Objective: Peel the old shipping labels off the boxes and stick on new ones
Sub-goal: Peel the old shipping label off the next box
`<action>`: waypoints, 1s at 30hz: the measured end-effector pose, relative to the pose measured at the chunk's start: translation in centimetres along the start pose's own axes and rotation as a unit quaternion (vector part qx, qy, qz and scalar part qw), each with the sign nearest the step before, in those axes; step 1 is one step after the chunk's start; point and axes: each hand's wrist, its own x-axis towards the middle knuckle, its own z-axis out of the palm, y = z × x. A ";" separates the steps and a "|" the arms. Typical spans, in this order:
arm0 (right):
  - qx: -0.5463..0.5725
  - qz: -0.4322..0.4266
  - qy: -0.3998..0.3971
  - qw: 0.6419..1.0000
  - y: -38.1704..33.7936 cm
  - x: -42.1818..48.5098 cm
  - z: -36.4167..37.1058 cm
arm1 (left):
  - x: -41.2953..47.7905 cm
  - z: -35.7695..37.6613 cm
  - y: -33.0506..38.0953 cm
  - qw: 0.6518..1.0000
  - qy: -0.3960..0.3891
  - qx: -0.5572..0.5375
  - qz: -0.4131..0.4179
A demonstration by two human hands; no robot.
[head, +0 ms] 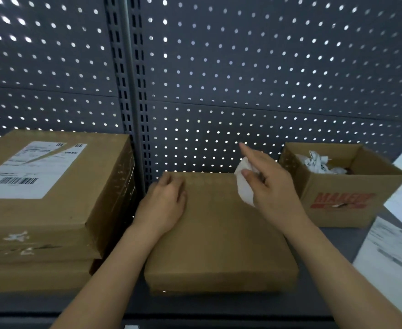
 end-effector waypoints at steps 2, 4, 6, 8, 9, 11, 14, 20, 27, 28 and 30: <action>0.018 0.015 -0.025 0.999 0.1 -0.6 -0.3 | -0.3 -0.2 0.3 1.000 0.009 0.000 0.020; 0.029 0.049 -0.041 0.998 0.3 -1.3 -0.5 | -0.6 -0.3 0.9 0.999 0.030 -0.007 0.037; 0.035 0.081 -0.054 0.995 0.4 -1.9 -0.8 | -0.9 -0.5 1.7 0.998 0.040 -0.013 0.053; 0.023 0.088 -0.042 0.995 0.5 -2.5 -1.1 | -1.1 -0.7 2.6 0.997 0.032 -0.033 0.063; 0.010 0.089 -0.028 0.996 0.6 -2.7 -1.2 | -1.1 -0.7 3.0 0.997 0.026 -0.040 0.067; -0.015 0.092 -0.012 0.996 0.6 -3.1 -1.4 | -1.2 -0.6 3.7 0.996 0.018 -0.037 0.082; -0.035 0.103 -0.017 0.994 0.5 -3.6 -1.8 | -1.5 -0.4 4.6 0.995 -0.004 -0.047 0.082; -0.002 0.114 -0.004 0.993 -0.2 -4.3 -3.2 | -1.5 0.3 6.2 0.993 -0.062 -0.044 0.093; 0.035 0.124 0.063 0.990 0.2 -5.3 -4.4 | -1.6 1.1 7.9 0.990 -0.084 -0.028 0.111; 0.052 0.129 0.076 0.987 0.3 -5.5 -4.5 | -1.6 1.1 8.1 0.989 -0.085 -0.027 0.114; 0.074 0.135 0.099 0.983 0.5 -5.6 -4.8 | -1.6 1.3 8.5 0.989 -0.090 -0.028 0.114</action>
